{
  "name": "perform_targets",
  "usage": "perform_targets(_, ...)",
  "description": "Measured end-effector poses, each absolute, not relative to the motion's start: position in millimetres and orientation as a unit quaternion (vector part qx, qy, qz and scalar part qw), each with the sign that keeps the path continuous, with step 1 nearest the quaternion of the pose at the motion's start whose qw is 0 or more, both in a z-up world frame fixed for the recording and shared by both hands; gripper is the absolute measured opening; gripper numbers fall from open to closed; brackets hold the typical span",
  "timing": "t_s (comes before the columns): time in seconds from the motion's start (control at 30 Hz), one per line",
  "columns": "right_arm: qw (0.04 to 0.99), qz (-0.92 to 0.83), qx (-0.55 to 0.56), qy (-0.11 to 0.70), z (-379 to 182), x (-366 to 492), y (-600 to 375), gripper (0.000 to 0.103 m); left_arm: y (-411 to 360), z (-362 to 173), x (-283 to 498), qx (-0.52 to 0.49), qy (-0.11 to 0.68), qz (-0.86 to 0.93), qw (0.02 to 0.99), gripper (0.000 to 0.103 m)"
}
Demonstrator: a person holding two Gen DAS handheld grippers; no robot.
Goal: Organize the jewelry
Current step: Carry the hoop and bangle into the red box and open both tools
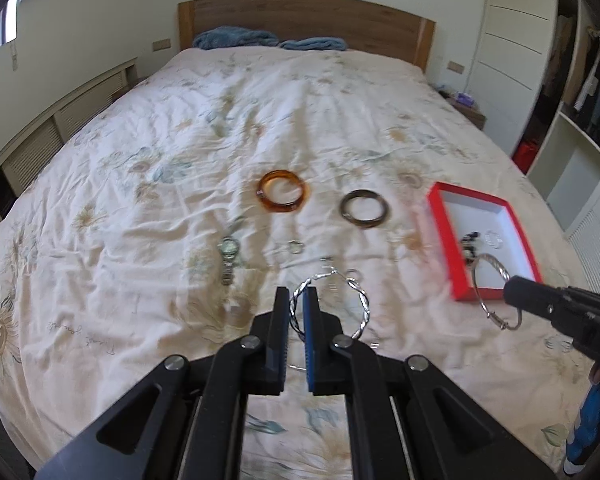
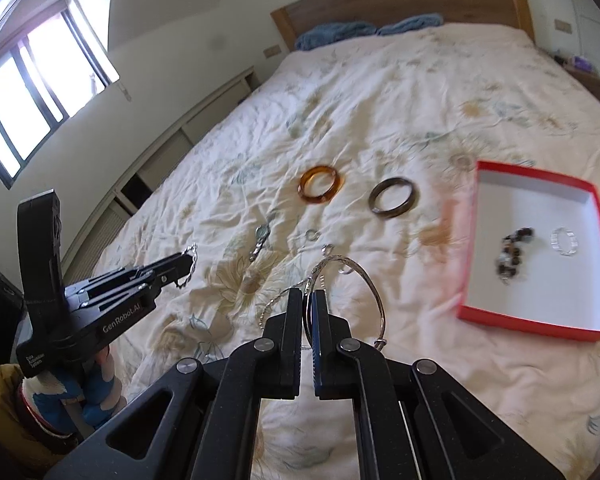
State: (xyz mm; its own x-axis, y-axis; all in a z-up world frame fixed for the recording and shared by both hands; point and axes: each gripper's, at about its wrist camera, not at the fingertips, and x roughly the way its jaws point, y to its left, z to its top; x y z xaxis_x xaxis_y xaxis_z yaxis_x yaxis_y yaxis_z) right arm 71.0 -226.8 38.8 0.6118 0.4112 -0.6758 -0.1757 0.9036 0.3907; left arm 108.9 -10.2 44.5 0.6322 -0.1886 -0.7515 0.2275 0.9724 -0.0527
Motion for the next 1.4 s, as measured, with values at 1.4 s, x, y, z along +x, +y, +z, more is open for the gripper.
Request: perform_targets(1.4,0.84,0.08,0.104,0.526,-103.6,154.9,-435.9,0.005,-315.8,-94.7,184.4,0.152,0.504,-0.292,0.798,0.005)
